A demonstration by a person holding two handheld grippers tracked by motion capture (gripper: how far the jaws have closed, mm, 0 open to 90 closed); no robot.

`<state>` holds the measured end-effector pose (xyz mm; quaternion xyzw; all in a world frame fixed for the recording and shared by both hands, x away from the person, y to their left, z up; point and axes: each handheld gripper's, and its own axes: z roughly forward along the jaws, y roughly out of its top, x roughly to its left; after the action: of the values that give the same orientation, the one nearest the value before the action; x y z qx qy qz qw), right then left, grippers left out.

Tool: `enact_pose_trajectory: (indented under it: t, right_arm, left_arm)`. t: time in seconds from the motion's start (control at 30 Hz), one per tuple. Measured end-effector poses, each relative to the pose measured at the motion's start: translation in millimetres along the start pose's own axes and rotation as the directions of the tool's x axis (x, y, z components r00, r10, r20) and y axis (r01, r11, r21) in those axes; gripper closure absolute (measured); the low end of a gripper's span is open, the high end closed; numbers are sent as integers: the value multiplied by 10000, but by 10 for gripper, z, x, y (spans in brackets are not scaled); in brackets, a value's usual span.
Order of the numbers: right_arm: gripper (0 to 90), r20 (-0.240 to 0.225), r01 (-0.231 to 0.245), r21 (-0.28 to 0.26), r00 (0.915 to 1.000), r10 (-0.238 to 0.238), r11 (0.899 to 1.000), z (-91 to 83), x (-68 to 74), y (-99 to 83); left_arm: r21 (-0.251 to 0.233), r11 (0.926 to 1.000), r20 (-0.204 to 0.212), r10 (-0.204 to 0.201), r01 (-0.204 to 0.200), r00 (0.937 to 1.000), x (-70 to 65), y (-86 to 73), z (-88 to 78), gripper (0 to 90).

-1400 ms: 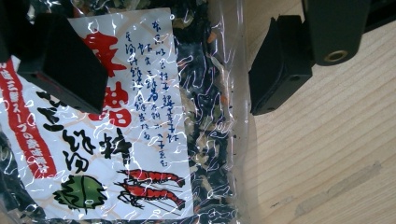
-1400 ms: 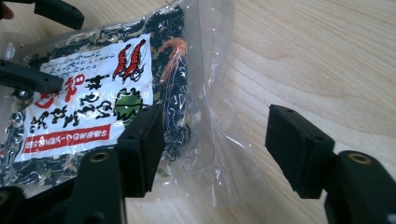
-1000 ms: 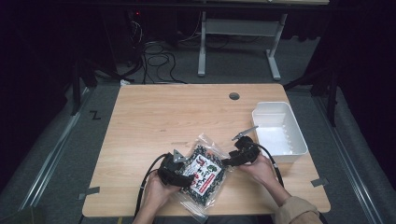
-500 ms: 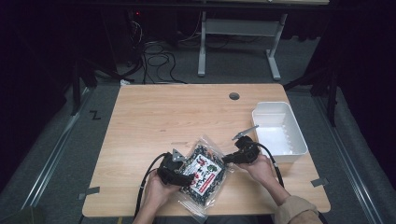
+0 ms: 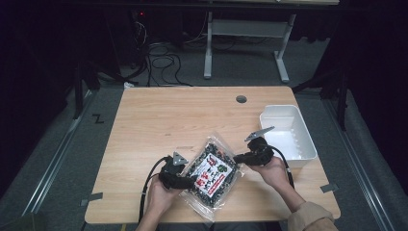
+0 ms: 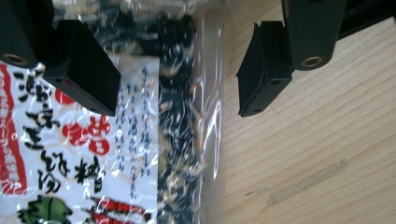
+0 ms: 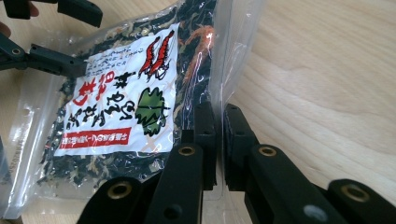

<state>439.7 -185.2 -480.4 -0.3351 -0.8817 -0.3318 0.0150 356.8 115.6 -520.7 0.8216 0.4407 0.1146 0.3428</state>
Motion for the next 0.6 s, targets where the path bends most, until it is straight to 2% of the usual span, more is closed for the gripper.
enact_pose_trajectory:
  t: [0.13,0.37,0.6]
  right_arm:
    - [877,243,-31,-99,9997,34,9999,-104,-32,-2]
    - [878,609,283,-308,9978,-264,9991,-262,-50,49]
    - [877,808,458,-399,9958,-424,9982,-353,-33,107]
  left_arm:
    - [-61,10000,-68,-66,65,10000,2,4,-15,318]
    - [-392,9985,-220,-379,370,9990,39,1,-81,337]
    - [-487,9958,-140,-782,775,9968,81,-16,-133,327]
